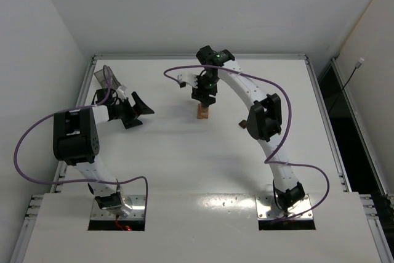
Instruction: Build the wood block tower
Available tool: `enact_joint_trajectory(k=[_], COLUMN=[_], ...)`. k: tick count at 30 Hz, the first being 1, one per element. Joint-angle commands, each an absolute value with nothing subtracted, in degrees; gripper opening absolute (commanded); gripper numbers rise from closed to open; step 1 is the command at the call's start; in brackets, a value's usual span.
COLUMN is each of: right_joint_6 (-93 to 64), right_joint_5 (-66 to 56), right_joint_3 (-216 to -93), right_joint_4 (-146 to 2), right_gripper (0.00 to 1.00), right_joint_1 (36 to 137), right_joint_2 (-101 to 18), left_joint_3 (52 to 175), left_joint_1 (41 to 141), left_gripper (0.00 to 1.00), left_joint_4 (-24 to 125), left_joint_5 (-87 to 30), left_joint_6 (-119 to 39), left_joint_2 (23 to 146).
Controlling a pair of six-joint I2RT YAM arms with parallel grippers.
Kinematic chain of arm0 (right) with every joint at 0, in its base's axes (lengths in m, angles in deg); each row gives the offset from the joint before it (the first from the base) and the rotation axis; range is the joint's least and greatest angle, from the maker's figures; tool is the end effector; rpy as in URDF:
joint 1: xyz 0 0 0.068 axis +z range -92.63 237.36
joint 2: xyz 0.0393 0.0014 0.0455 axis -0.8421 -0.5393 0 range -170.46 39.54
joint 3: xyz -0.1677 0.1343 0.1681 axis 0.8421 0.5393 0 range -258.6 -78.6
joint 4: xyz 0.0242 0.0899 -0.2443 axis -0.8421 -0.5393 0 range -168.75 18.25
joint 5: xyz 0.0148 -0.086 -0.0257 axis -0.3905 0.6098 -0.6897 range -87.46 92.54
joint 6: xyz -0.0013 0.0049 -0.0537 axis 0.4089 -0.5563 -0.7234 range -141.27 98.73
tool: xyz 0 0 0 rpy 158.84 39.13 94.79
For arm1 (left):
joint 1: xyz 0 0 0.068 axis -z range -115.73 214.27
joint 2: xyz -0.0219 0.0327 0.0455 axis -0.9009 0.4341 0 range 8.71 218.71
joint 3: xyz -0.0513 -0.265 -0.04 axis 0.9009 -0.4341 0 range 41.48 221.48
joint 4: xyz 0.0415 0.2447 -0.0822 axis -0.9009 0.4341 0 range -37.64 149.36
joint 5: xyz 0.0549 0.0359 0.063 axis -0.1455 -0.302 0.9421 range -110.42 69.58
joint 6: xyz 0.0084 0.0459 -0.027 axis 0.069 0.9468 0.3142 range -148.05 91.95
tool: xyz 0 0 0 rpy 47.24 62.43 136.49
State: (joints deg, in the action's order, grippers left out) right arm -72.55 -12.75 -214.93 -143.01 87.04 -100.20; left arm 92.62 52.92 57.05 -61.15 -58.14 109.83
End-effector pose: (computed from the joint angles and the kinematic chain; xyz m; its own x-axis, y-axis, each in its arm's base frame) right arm 0.4282 0.2548 0.2248 -0.1042 -0.9256 -0.3638 -0.9904 0.1300 -0.0472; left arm 0.3308 0.0428 0.1412 -0.8028 -0.5487 -0.2334 -0.2100 0.6266 -0.7505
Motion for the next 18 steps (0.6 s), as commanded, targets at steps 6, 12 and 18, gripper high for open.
enact_joint_trajectory(k=[6, 12, 18], right_joint_6=[-73.3, -73.3, -73.82], right_joint_5=[-13.54, -14.07, -14.6], right_joint_3=[-216.41, -216.41, -216.41], right_joint_4=[-143.73, -143.73, -144.87], right_gripper=[0.15, 0.15, 0.15], right_joint_1=[86.37, 86.9, 87.42], right_joint_2=[-94.84, -94.84, -94.84], left_joint_3=[92.02, 92.02, 92.02], left_joint_1=[52.67, 52.67, 52.67], left_gripper=[1.0, 1.0, 1.0], left_joint_4=[55.44, 55.44, 55.44], left_joint_5=[-61.73, -61.73, -61.73], left_joint_6=[-58.2, -58.2, -58.2], left_joint_2=[107.24, 107.24, 107.24])
